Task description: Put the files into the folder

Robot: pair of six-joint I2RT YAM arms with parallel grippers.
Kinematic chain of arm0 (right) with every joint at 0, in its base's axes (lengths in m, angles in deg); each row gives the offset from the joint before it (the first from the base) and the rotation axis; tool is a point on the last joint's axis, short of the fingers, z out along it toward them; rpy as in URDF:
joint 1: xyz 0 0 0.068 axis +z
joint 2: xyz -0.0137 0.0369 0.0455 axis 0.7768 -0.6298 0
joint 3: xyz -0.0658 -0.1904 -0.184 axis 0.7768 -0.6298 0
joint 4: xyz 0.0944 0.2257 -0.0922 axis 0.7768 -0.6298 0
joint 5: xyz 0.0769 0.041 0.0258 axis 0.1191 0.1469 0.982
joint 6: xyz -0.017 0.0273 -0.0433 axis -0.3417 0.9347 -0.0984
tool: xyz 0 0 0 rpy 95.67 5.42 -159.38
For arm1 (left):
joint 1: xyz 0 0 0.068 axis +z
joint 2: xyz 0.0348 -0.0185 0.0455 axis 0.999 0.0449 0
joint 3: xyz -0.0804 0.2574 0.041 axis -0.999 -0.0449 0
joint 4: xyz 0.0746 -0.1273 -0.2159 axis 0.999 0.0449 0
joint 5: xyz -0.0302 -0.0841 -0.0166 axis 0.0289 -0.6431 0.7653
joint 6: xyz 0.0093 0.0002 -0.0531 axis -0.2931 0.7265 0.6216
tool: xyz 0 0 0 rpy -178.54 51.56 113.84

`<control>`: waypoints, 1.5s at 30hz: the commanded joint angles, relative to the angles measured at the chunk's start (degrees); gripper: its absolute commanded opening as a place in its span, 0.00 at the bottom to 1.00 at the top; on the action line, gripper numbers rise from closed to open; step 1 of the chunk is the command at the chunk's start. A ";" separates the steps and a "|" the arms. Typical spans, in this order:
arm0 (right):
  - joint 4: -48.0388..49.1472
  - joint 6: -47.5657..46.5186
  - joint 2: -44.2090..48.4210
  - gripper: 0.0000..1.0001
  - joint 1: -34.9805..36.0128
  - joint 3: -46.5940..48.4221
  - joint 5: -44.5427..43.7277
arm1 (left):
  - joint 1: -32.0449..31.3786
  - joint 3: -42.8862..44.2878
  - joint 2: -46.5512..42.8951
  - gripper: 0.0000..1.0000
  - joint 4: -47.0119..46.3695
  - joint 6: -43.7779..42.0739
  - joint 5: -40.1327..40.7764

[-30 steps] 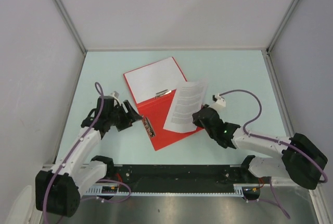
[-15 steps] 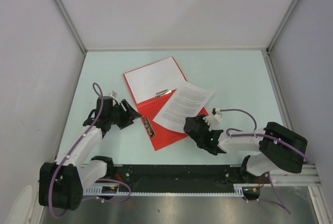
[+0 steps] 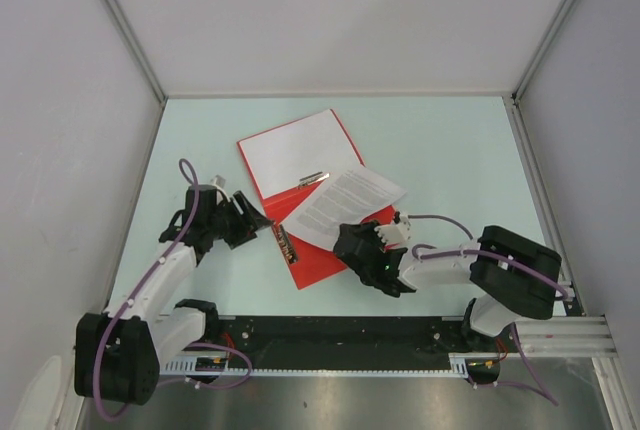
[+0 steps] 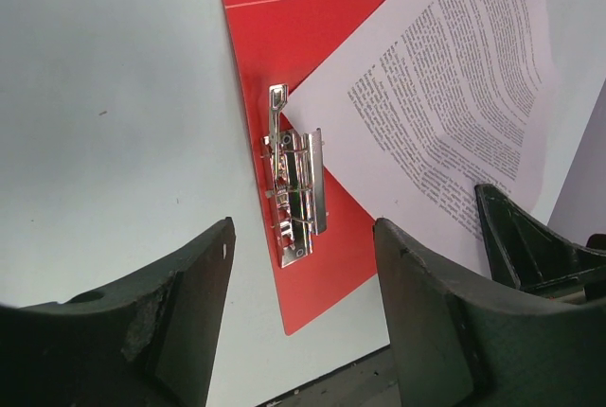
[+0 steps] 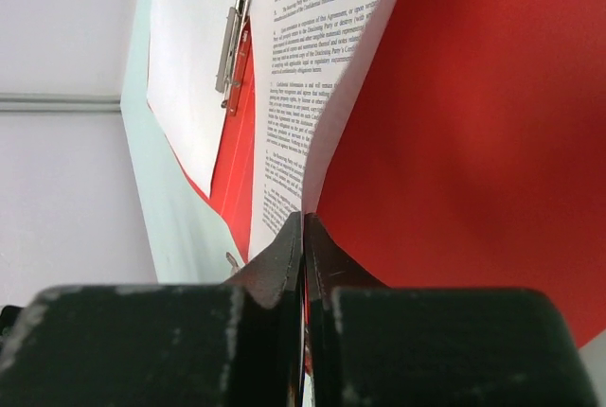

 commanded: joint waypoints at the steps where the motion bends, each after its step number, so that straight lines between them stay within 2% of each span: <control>1: 0.63 2.42 -3.05 0.09 1.26 3.29 -4.91 | 0.48 2.89 -1.55 0.67 1.40 -2.40 -0.60; 5: 0.01 2.51 -4.11 0.21 2.75 3.47 -4.03 | 0.66 3.50 -2.17 0.67 1.93 -2.93 -0.60; 6: -0.77 1.55 -4.02 0.26 3.28 3.65 -3.68 | 0.66 3.42 -2.43 0.67 1.85 -2.84 -0.60; 9: -1.04 -2.83 -3.59 0.32 4.51 3.65 -1.49 | 0.66 3.50 -2.61 0.67 1.41 -2.84 -0.86; 15: 1.40 -11.63 -3.23 0.34 5.39 3.65 6.24 | 0.74 3.33 -2.26 0.66 0.44 -2.58 -1.39; 16: 2.37 -15.73 -3.75 0.34 5.57 3.56 8.69 | 0.74 3.15 -2.17 0.67 0.27 -2.58 -1.39; 21: 6.86 -23.59 -3.94 0.36 6.18 3.65 12.23 | 0.83 2.98 -2.17 0.67 -0.09 -2.49 -1.30; 26: 4.76 -21.14 -4.46 0.35 6.45 3.56 15.21 | 0.83 2.71 -2.17 0.67 -0.26 -2.58 -1.13; 36: 5.02 -18.06 -5.61 0.40 8.82 3.56 14.87 | 0.83 3.15 -2.26 0.67 0.00 -3.02 -1.22; 45: 3.00 -17.71 -4.64 0.55 8.82 3.56 15.04 | 0.83 3.06 -2.43 0.67 0.00 -3.19 -1.48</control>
